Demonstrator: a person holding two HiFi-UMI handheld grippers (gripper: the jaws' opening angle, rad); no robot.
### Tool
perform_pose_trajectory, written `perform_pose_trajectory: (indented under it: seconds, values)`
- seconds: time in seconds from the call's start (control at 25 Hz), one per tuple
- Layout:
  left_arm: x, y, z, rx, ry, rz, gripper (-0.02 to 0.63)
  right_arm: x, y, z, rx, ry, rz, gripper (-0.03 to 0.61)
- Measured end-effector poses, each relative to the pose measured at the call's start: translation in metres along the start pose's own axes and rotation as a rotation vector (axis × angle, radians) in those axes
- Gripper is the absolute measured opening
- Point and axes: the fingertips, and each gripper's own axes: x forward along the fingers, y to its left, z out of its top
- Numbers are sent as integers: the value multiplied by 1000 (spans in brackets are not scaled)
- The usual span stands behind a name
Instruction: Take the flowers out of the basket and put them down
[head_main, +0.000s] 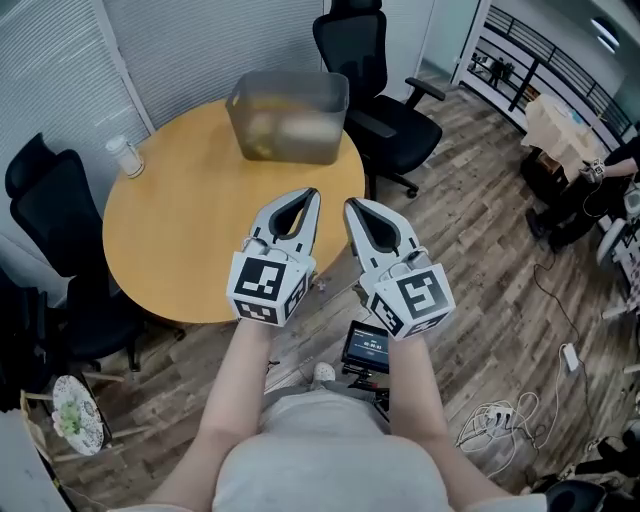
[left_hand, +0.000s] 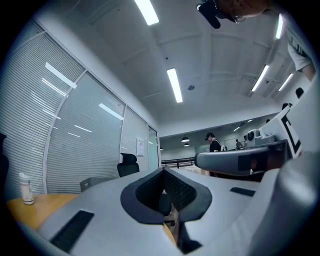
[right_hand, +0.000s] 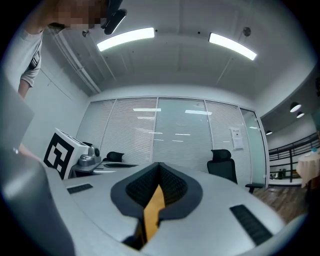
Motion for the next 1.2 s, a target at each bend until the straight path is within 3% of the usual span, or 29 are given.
perform_pose_trajectory:
  seconds: [0.4, 1.2]
  values:
    - [37, 18, -9, 8, 12, 64, 5, 29, -33, -12, -2, 6, 56, 25]
    - [100, 68, -29, -19, 7, 97, 5, 91, -82, -29, -2, -20, 72, 25]
